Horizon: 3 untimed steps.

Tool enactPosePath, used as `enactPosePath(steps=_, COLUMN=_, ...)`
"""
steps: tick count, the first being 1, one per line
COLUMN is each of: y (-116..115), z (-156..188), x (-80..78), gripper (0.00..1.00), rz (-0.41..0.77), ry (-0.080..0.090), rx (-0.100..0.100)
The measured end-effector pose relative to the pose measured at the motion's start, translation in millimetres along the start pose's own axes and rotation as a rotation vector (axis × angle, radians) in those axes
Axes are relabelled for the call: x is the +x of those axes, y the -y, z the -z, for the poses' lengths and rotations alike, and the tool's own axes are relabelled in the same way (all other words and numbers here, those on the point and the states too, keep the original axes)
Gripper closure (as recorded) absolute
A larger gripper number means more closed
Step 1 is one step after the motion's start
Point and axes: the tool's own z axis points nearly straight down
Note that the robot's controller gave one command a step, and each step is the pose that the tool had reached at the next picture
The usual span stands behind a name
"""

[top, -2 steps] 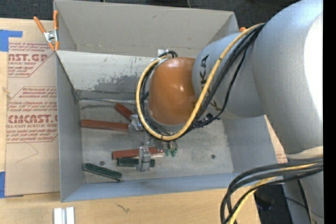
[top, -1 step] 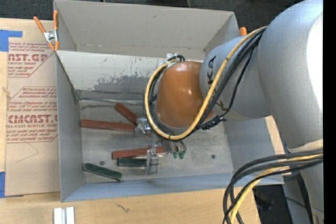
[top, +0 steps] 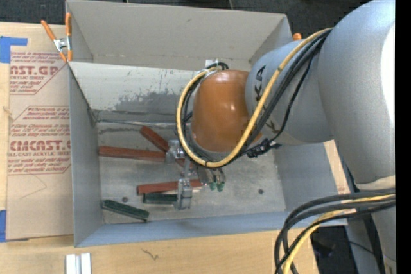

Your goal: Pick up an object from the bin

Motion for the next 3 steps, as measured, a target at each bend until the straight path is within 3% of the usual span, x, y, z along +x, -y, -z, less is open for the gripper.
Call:
enactPosePath(steps=1, y=10, z=-37, x=6.2, gripper=0.00, rz=-0.028, ry=-0.005, rx=0.001)
enactPosePath(steps=2, y=0, z=-34, x=-8.0, gripper=1.00, rz=-0.026, ry=-0.001, rx=0.000)
enactPosePath(steps=3, y=0, z=-34, x=-8.0, gripper=1.00, rz=-0.025, ry=-0.001, rx=0.000)
